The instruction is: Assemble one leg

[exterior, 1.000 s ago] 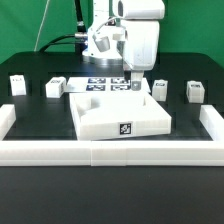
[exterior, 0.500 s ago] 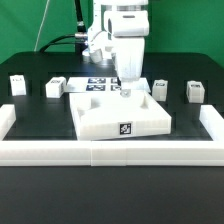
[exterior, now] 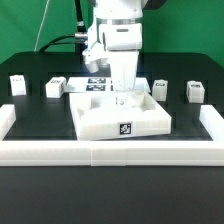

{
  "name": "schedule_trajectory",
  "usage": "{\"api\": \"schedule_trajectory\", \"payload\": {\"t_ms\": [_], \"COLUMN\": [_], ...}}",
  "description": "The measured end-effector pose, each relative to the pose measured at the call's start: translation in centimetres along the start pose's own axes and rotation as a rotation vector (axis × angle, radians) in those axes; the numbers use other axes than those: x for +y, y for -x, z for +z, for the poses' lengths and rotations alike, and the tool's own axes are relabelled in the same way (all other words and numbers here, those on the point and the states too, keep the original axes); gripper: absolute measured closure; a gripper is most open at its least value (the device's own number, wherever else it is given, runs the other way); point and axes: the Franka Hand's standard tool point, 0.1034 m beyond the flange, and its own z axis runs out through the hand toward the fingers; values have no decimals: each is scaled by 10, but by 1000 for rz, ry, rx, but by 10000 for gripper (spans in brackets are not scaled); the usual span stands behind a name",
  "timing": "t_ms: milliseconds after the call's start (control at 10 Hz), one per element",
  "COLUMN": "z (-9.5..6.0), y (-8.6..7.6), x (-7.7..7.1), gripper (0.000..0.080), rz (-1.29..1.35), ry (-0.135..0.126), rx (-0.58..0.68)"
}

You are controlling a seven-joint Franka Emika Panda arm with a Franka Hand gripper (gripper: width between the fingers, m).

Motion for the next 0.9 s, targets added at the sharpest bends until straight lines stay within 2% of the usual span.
{"api": "schedule_trajectory", "payload": {"t_ms": [100,200,300,400,900], "z": [0,0,1,1,1], "y": [0,0,0,0,0], "x": [0,0,-1,-1,-1], "gripper": [410,410,592,719,741], "rz": [1,1,1,1,4], "ry": [-1,-1,-2,-2,-2], "rx": [0,0,0,0,0]}}
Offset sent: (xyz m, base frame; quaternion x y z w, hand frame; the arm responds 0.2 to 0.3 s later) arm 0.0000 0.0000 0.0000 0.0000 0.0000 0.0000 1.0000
